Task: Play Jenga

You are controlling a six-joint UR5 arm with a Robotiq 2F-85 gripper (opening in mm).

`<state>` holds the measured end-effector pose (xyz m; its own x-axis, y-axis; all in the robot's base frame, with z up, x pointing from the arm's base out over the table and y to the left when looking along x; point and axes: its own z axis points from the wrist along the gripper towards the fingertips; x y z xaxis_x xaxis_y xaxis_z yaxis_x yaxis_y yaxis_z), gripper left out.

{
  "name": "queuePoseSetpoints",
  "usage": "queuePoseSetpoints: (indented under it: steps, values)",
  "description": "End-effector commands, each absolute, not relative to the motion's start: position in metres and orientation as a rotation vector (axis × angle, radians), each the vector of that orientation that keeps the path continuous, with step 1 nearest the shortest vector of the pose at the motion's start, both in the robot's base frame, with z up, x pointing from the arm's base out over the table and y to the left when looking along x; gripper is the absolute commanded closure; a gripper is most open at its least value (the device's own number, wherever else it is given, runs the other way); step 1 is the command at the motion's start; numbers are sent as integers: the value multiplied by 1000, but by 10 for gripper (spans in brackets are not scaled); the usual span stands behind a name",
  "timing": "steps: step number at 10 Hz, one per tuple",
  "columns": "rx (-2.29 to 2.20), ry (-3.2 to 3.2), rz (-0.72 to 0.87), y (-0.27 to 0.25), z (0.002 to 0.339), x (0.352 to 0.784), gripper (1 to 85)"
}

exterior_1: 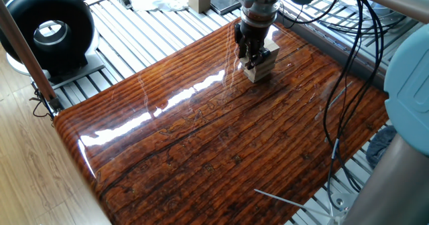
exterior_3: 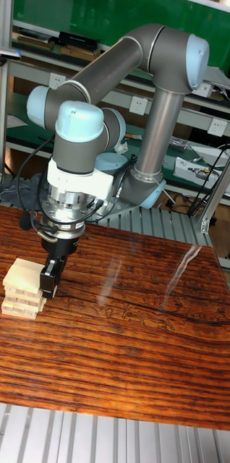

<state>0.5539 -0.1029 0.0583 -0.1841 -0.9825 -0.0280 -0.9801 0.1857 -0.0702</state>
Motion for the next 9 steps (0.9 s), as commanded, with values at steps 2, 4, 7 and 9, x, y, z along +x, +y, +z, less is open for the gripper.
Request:
queuePoseSetpoints:
  steps: [2, 4, 7, 9]
  values:
    - [-1945, 2374, -37, -101, 58, 554, 410]
    - [-1946, 2375, -39, -101, 58, 554, 420]
    - [-1943, 2378, -40, -102, 57, 554, 443]
    - [-1943, 2375, -37, -101, 57, 555, 473]
